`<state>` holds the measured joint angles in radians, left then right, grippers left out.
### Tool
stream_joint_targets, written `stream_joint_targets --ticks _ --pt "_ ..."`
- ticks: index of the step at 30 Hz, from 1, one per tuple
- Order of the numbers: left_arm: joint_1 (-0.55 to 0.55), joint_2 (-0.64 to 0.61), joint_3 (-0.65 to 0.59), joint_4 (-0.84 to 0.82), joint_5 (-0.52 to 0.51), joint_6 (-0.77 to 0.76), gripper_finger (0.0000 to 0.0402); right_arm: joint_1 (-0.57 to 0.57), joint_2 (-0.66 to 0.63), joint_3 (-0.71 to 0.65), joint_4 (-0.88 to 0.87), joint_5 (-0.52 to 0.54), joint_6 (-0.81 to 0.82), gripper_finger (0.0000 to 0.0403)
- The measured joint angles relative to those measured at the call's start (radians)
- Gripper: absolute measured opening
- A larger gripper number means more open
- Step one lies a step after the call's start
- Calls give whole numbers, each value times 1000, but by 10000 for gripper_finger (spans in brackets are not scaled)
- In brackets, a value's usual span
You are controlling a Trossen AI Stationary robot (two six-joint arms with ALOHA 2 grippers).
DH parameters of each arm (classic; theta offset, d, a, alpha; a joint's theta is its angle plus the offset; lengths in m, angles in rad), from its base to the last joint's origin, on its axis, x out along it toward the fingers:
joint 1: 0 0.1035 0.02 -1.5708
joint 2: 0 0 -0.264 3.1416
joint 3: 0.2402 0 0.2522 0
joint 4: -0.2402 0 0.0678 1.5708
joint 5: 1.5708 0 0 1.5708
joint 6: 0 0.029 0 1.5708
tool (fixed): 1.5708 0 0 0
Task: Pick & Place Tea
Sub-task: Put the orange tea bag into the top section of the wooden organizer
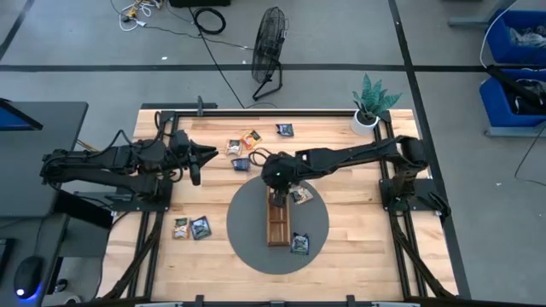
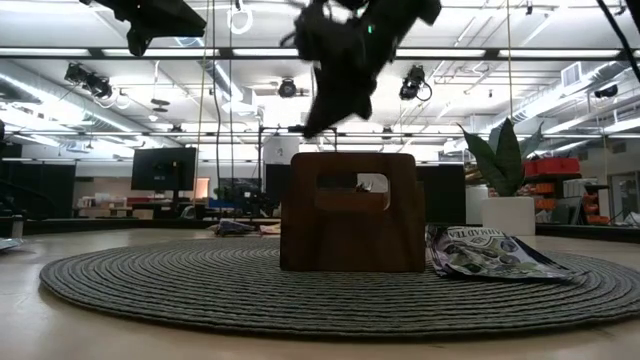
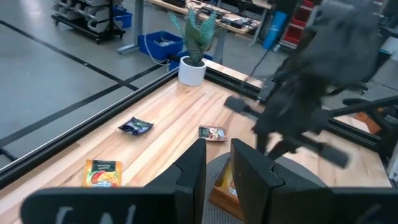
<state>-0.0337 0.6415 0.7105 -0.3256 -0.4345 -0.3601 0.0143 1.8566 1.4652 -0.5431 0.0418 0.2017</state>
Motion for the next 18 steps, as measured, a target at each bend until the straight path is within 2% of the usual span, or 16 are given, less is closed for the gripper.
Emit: stream_joint_targets --ticks 4,8,12,15,18 --pt "43 1 0 -3 -7 -45 76 0 -58 -12 74 0 47 20" --pt "132 15 0 -9 19 -129 76 -5 -116 -41 123 -1 90 42" --pt "242 67 0 -7 149 -180 76 -8 -176 -72 149 10 123 74" --pt "323 132 0 6 261 -195 76 -12 -233 -117 210 21 149 102" --pt "391 196 0 46 331 -201 76 -14 -296 -181 292 34 162 131"
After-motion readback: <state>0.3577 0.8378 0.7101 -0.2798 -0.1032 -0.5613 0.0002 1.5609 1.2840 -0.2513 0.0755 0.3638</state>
